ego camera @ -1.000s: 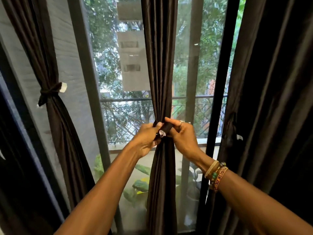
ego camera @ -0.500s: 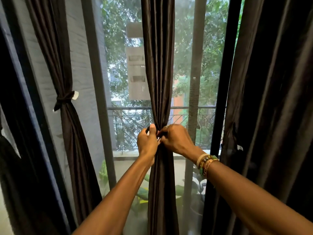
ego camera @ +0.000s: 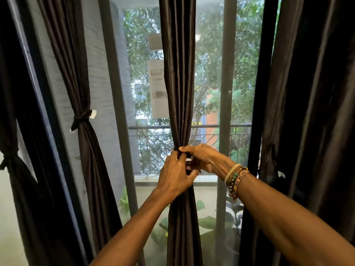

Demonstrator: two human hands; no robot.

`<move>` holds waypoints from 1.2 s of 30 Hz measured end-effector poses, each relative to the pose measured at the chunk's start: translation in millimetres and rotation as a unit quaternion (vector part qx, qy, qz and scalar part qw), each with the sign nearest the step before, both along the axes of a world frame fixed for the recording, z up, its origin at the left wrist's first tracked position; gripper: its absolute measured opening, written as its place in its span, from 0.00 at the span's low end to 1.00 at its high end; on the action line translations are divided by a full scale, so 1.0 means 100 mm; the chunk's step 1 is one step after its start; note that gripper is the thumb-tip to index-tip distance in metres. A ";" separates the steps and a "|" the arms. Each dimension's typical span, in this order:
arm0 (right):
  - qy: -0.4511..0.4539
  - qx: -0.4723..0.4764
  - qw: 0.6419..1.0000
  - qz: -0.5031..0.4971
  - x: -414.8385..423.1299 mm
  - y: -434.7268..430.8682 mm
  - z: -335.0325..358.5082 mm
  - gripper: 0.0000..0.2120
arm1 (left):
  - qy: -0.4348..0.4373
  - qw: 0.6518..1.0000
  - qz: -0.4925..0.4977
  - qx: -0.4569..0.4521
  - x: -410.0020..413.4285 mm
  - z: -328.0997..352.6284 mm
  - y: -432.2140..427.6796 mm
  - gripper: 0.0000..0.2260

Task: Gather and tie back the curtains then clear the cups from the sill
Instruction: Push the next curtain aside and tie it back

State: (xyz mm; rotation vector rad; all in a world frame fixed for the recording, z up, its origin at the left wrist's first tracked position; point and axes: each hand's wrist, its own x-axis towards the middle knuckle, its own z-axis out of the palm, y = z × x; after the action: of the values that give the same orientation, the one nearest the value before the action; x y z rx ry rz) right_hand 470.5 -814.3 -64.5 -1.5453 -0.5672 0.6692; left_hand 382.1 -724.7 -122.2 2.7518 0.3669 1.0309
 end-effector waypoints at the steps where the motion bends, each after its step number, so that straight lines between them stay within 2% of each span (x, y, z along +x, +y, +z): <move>1: 0.000 -0.013 1.000 0.013 0.00 0.00 0.01 0.21 | 0.009 1.000 0.003 0.000 -0.01 -0.02 0.00 0.28; 2: -0.011 -0.026 0.999 0.023 0.00 0.00 0.02 0.19 | 0.006 1.000 0.010 0.005 -0.02 -0.03 0.01 0.27; 6: -0.078 -0.072 0.993 0.043 0.02 -0.03 0.06 0.15 | -0.076 0.996 0.011 0.044 -0.06 0.03 0.04 0.11; 11: -0.130 -0.111 0.984 0.045 0.02 -0.10 0.17 0.16 | -0.136 0.990 -0.007 -0.042 -0.11 0.15 0.09 0.08; 14: -0.199 -0.137 0.970 0.027 0.05 -0.11 0.23 0.14 | -0.142 0.985 0.003 -0.094 -0.10 0.19 0.23 0.06; 17: -0.247 -0.143 0.958 0.030 0.06 -0.09 0.24 0.12 | -0.111 0.993 -0.016 -0.043 -0.05 0.23 0.34 0.03; 19: -0.306 -0.177 0.935 0.035 0.04 -0.07 0.23 0.09 | -0.097 0.994 -0.043 -0.024 0.00 0.26 0.39 0.02; 21: -0.368 -0.220 0.902 0.048 0.01 -0.06 0.22 0.06 | -0.088 0.993 -0.059 -0.042 0.03 0.30 0.42 0.04; 24: -0.455 -0.273 0.846 0.053 -0.08 -0.08 0.25 0.09 | -0.092 0.993 -0.072 -0.030 0.04 0.33 0.45 0.04; 26: -0.496 -0.315 0.807 0.061 -0.19 -0.15 0.30 0.12 | -0.134 0.983 -0.082 -0.094 0.06 0.36 0.41 0.03; 27: -0.512 -0.321 0.794 0.069 -0.23 -0.18 0.30 0.14 | -0.165 0.967 -0.092 -0.172 0.07 0.38 0.37 0.04; 29: -0.565 -0.271 0.778 0.054 -0.16 -0.15 0.21 0.16 | -0.201 0.917 -0.111 -0.326 0.08 0.42 0.31 0.09; 32: -0.566 -0.213 0.796 0.021 0.05 -0.09 0.07 0.13 | -0.199 0.835 -0.200 -0.473 0.06 0.39 0.34 0.17; 33: -0.552 -0.190 0.812 0.016 0.06 -0.13 0.08 0.12 | -0.187 0.829 -0.220 -0.479 0.04 0.36 0.36 0.18; 34: -0.532 -0.168 0.830 0.006 0.09 -0.15 0.07 0.13 | -0.168 0.853 -0.212 -0.446 0.03 0.32 0.38 0.18; 36: -0.523 -0.144 0.840 -0.002 0.10 -0.17 0.07 0.15 | -0.130 0.918 -0.162 -0.339 0.02 0.22 0.41 0.15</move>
State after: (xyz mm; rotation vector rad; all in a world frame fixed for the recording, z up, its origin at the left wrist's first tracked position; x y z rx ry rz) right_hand 480.7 -831.2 -57.1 -2.1490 -1.3096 -0.1940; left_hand 384.3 -683.8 -100.6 1.9461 0.1695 0.9378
